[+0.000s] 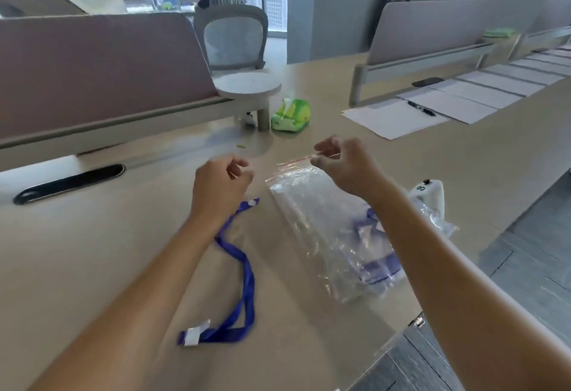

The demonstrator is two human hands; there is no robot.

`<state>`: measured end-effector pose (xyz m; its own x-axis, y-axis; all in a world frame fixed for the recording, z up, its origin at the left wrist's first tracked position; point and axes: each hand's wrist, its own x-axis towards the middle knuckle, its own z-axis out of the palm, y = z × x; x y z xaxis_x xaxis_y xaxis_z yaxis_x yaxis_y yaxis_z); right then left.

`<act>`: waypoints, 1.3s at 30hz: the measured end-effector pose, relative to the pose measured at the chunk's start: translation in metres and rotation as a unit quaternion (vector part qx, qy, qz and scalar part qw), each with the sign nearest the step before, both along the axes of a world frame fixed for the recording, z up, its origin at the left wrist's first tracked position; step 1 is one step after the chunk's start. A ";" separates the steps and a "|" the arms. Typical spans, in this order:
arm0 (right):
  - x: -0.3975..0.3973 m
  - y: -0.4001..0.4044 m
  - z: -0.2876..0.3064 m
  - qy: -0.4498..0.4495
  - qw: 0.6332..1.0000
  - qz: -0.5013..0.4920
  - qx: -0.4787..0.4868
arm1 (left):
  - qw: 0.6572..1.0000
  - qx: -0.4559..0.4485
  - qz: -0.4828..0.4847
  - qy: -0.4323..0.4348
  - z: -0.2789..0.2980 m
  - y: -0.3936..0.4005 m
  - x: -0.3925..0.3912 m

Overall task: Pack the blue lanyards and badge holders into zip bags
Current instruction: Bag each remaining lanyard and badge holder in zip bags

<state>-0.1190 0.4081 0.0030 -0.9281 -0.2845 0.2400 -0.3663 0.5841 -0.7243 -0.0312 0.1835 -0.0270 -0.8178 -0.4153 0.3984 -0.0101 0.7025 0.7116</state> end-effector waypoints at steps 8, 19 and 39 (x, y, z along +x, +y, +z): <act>0.075 -0.085 -0.018 -0.008 0.993 0.104 0.051 | 0.999 0.022 0.014 -0.033 -0.004 -0.070 0.098; 0.081 -0.140 -0.088 0.020 0.983 0.121 0.138 | 0.971 -0.133 -0.096 -0.172 -0.054 -0.100 0.097; 0.089 -0.123 -0.090 0.004 0.997 0.063 0.045 | 0.960 -0.223 -0.018 -0.166 -0.076 -0.098 0.078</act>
